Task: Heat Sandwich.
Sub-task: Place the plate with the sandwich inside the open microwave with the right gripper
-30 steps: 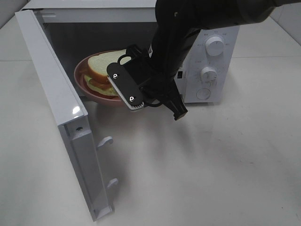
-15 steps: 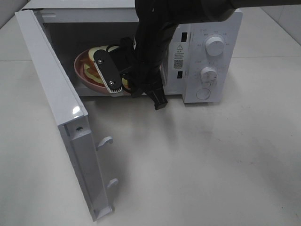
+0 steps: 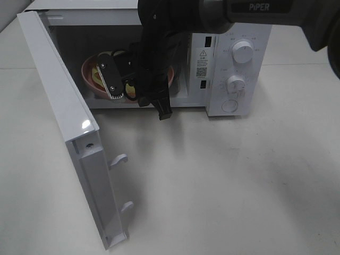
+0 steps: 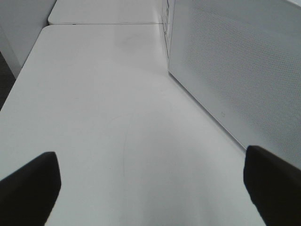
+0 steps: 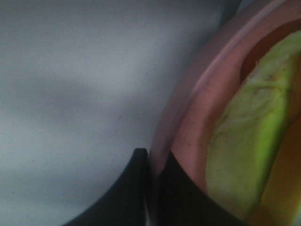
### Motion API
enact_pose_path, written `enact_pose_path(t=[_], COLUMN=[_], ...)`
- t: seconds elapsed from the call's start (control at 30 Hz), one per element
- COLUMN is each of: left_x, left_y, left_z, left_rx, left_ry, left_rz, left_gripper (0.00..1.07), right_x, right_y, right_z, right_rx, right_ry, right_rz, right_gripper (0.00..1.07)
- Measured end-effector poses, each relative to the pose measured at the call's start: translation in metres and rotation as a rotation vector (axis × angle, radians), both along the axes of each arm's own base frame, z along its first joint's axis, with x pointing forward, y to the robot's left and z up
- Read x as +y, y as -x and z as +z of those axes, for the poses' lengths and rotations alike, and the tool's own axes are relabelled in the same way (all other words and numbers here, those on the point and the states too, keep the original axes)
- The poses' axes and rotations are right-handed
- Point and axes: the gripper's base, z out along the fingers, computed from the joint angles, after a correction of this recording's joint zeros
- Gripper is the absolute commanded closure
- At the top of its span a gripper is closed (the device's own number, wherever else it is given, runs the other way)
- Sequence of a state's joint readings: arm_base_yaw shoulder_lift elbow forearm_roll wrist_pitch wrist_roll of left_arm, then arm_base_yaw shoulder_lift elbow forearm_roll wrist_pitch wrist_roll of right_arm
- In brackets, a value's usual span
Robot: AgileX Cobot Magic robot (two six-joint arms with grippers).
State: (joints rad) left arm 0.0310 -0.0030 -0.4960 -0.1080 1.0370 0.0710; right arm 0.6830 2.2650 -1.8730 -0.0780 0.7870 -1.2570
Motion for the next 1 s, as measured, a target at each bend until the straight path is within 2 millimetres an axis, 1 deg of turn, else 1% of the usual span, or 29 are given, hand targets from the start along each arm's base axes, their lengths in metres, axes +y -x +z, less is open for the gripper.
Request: enact_pose_path(t=[0.03, 0.13, 0.2, 0.53, 0.7, 0.87, 0.97, 1.0], left_x=[0.0, 0.0, 0.0, 0.0, 0.0, 0.0, 0.0, 0.0], left_y=[0.0, 0.0, 0.0, 0.0, 0.0, 0.0, 0.0, 0.0], left_z=[0.0, 0.0, 0.0, 0.0, 0.0, 0.0, 0.0, 0.0], left_rx=[0.0, 0.0, 0.0, 0.0, 0.0, 0.0, 0.0, 0.0], left_ry=[0.0, -0.001, -0.001, -0.001, -0.002, -0.004, -0.004, -0.004], left_rz=[0.0, 0.001, 0.001, 0.001, 0.002, 0.003, 0.003, 0.003], left_gripper=[0.05, 0.05, 0.05, 0.05, 0.05, 0.05, 0.05, 0.05], right_x=[-0.001, -0.002, -0.004, 0.0, 0.002, 0.003, 0.003, 0.003], right_y=[-0.005, -0.008, -0.014, -0.03, -0.034, -0.035, -0.036, -0.036], right_z=[-0.004, -0.007, -0.012, -0.017, -0.019, -0.018, -0.017, -0.017], right_rx=[0.001, 0.006, 0.006, -0.032, -0.05, -0.061, -0.07, -0.07], right_ry=[0.002, 0.006, 0.008, -0.022, -0.037, -0.048, -0.058, -0.058], right_rz=[-0.009, -0.014, -0.025, -0.076, -0.077, -0.076, -0.08, -0.08], right_gripper=[1.07, 1.07, 1.07, 1.06, 1.06, 1.01, 0.92, 0.92])
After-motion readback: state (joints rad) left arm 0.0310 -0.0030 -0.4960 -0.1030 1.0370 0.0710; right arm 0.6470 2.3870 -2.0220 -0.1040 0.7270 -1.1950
